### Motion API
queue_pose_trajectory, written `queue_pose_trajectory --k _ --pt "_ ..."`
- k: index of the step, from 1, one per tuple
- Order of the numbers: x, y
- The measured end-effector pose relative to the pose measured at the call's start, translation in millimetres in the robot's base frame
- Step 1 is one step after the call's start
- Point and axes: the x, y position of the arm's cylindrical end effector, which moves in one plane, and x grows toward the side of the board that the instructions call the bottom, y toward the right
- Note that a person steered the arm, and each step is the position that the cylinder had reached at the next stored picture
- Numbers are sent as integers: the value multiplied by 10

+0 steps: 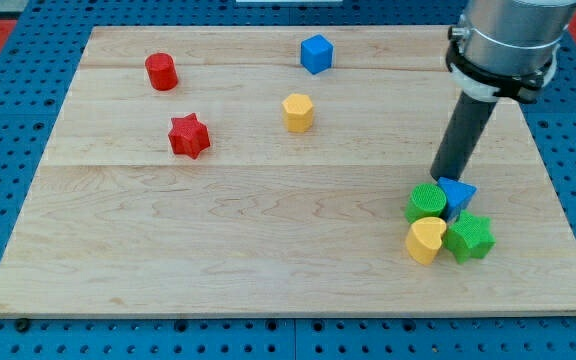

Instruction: Push the yellow hexagon near to the green circle

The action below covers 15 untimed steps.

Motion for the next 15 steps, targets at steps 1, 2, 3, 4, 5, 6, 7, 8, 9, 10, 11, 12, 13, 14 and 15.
queue_pose_trajectory --k 1,2,3,4,5,6,7,8,9,10,11,12,13,14,15 --pt "-10 -12" --pt "-25 -64" --pt "-222 -72" --pt "-691 -114" --pt "-1043 -525" --pt "-1247 -1278" --pt "-1365 -1812" --pt "-1485 -2014" --pt "-1174 -2079" --pt "-1037 -2063" --pt "-1090 -1889" --pt "-1159 -1528" --pt "-705 -1416" --pt "-486 -1242" --pt "-786 -1205"
